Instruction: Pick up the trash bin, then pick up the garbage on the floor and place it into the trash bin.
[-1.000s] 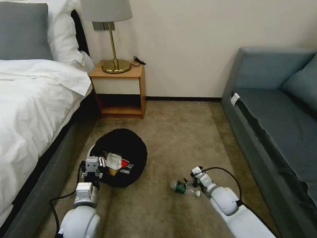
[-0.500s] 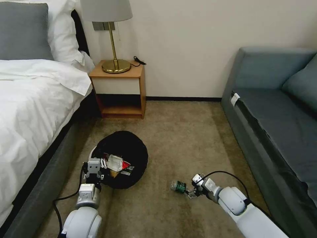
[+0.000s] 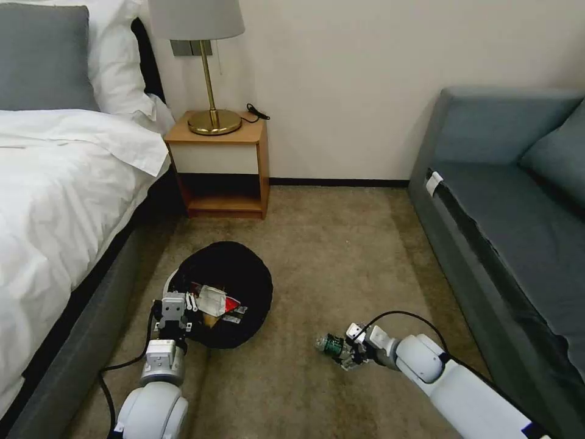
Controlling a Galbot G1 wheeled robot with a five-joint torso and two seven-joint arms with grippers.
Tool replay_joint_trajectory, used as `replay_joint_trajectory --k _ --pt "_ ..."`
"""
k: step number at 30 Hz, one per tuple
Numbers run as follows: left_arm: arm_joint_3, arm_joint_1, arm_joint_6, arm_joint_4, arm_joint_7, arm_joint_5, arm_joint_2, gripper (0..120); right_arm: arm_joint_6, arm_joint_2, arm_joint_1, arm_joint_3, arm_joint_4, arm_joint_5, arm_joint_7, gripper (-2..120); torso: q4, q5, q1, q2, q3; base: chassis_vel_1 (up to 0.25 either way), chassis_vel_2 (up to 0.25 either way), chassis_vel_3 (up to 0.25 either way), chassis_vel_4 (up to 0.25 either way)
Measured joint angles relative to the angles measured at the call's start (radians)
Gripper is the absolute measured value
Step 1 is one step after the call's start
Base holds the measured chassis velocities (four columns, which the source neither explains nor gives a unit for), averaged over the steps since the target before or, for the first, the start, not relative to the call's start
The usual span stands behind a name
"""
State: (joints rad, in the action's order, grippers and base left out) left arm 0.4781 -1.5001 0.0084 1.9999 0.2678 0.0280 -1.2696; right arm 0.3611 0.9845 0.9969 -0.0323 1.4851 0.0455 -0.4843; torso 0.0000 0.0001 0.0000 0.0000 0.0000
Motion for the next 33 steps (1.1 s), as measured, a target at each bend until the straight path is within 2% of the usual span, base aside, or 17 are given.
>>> replay_joint_trajectory --k 5,12,16,30,33 --pt "0.000 0.001 0.000 0.000 -0.002 0.000 0.000 4 -0.001 -0.003 -0.024 -0.027 -0.018 -0.014 -0.006 100 0.0000 0.0000 0.000 0.000 0.000 0.000 0.000 0.000 0.000" --pt "-0.008 0.017 0.003 0.000 -0.008 -0.001 0.002 4 0.000 -0.004 -0.115 -0.133 -0.083 -0.089 -0.005 100 -0.0001 -0.0001 0.000 0.000 0.000 0.000 0.000 0.000 0.000" --pt "-0.008 0.021 0.011 0.000 -0.009 0.000 0.005 4 0.000 0.040 -0.220 -0.197 -0.190 -0.111 -0.006 100 0.0001 -0.0003 0.000 0.000 0.000 0.000 0.000 0.000 0.000" --pt "-0.004 0.024 0.002 -0.018 -0.014 0.015 0.015 4 -0.010 0.121 -0.243 -0.219 -0.319 -0.097 -0.017 100 -0.0001 -0.0001 0.000 0.000 0.000 0.000 0.000 0.000 0.000" --pt "-0.001 0.019 0.001 -0.016 -0.014 0.016 0.017 4 -0.011 0.133 -0.235 -0.209 -0.332 -0.090 -0.025 93 -0.0001 -0.0002 0.000 0.000 0.000 0.000 0.000 0.000 0.000"
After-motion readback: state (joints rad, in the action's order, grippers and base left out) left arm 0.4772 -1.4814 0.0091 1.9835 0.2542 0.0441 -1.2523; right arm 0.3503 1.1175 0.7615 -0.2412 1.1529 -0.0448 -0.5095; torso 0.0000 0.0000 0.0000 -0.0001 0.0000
